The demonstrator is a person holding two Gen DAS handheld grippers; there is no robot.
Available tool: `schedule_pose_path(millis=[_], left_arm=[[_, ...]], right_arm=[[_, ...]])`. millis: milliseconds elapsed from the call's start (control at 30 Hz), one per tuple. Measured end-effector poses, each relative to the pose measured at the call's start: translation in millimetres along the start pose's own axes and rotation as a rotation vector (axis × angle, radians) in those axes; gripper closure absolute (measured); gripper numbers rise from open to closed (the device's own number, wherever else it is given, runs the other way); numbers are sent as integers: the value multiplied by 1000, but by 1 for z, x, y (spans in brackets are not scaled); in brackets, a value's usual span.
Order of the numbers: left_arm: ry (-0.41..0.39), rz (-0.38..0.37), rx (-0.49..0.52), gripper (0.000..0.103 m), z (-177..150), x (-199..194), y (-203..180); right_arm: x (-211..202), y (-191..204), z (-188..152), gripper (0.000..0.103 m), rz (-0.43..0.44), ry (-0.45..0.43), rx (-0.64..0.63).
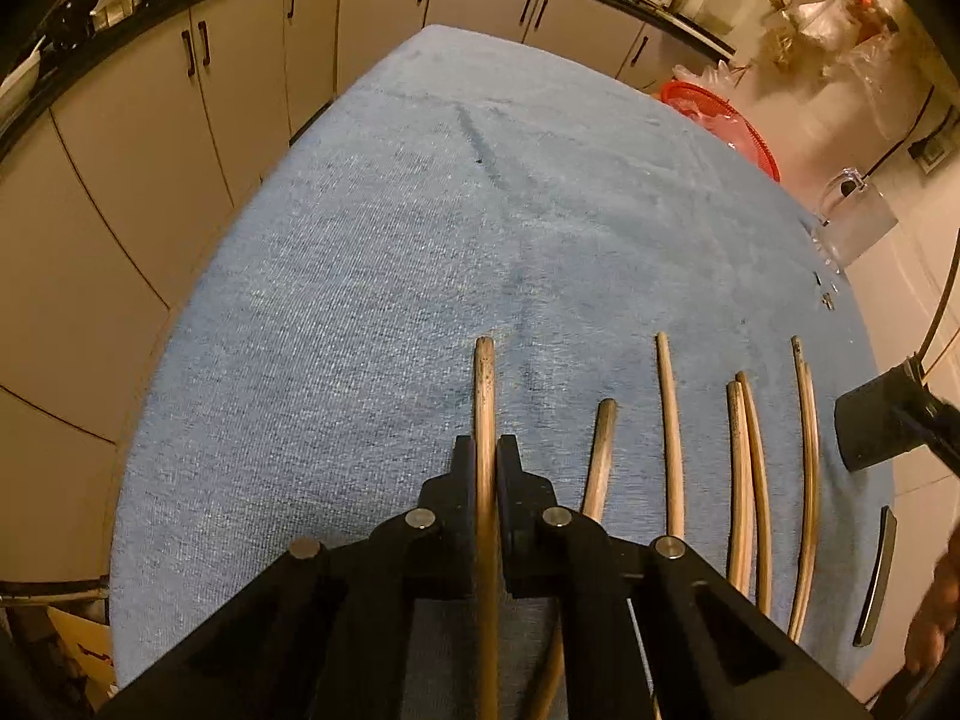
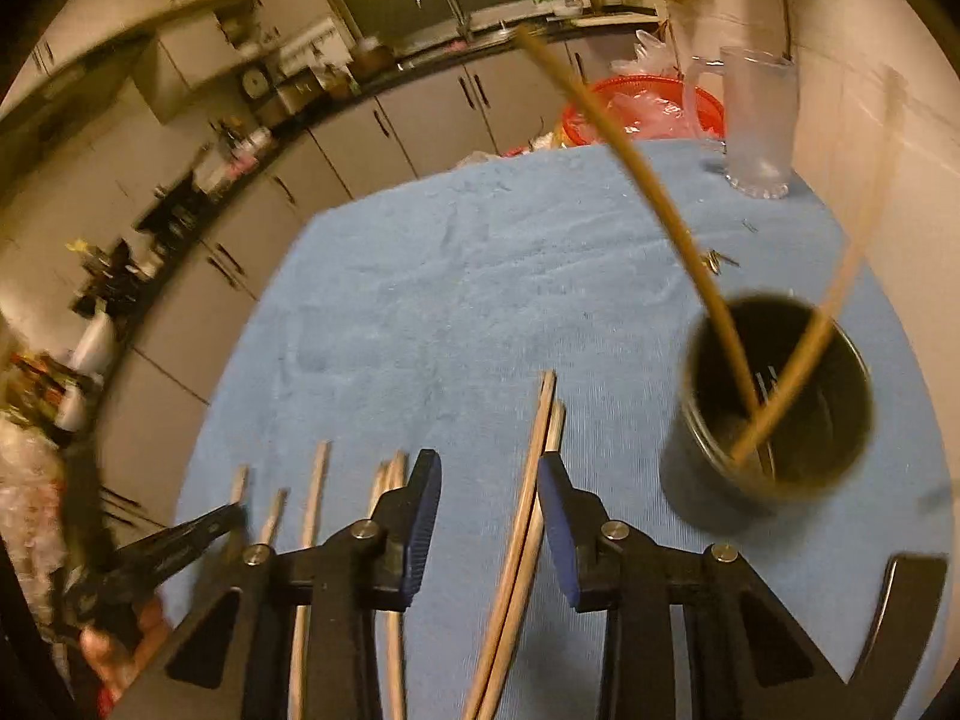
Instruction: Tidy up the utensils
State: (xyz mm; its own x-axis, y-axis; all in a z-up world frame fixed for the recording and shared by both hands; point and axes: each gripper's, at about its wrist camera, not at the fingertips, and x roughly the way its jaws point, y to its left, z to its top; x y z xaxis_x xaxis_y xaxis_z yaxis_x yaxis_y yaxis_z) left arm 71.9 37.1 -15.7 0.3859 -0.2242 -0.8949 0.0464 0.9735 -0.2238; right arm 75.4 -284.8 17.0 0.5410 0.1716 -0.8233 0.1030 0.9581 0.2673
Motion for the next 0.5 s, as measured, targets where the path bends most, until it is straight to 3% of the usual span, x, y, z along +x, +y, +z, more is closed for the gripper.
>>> schedule_pose_path(millis=[167,500], left_arm=[[2,-7,7,96,1,0,4],[1,-3,40,96,3,2,2]], right_arm=[[47,5,27,71,-100,99,-19],[97,1,43,78,-233,189,-44]])
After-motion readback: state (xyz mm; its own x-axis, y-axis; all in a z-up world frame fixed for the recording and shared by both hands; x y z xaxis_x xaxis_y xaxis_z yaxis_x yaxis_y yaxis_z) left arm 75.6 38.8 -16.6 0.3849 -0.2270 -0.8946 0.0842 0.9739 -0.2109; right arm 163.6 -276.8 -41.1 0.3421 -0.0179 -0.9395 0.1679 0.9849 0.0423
